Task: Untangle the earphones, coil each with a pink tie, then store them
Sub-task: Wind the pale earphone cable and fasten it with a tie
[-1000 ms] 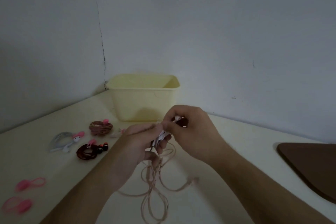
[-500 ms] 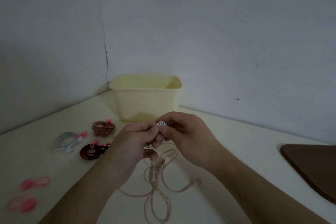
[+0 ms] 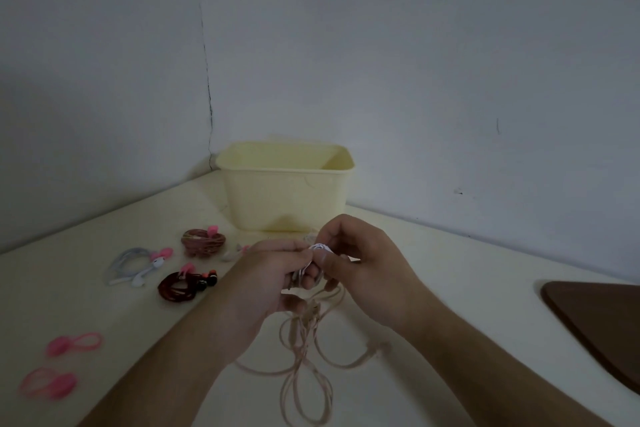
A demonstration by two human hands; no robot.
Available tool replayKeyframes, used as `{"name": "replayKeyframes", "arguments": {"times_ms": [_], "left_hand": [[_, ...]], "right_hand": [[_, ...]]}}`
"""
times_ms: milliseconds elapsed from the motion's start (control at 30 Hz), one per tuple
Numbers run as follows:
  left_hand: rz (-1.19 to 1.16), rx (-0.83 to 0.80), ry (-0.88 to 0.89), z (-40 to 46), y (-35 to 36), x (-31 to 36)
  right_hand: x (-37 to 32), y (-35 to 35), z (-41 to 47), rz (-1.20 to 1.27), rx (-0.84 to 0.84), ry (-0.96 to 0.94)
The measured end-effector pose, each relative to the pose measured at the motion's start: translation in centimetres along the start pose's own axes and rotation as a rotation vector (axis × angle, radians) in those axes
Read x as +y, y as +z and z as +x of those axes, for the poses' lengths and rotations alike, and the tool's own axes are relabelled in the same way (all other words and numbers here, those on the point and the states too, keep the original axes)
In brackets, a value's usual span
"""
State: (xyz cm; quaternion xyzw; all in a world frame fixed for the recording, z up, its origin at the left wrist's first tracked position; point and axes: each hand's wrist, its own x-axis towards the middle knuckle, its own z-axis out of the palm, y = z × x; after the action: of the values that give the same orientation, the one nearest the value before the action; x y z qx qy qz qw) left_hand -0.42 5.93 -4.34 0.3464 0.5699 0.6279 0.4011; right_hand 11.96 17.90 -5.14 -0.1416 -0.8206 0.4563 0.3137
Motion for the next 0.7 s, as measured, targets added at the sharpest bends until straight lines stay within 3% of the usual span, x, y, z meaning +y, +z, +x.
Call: {"name": "replayKeyframes", "arguments": {"times_ms": [300,467,700], "left_hand": [[0.077,-0.015,0.048,-0.1,0.0,-0.5],[0.191,0.089,0.017,0.4,0.2,-1.2],[0.074,0.132,0.015,0.6,-0.3,-1.5]], "right_hand": [[-0.2,-0.3,-0.2,0.158,0.005,-0.008],[0.6,0.4,0.0,0.068,0.046,0.024],[0.2,0.5,0.2,0.020,0.103,0.034]]}}
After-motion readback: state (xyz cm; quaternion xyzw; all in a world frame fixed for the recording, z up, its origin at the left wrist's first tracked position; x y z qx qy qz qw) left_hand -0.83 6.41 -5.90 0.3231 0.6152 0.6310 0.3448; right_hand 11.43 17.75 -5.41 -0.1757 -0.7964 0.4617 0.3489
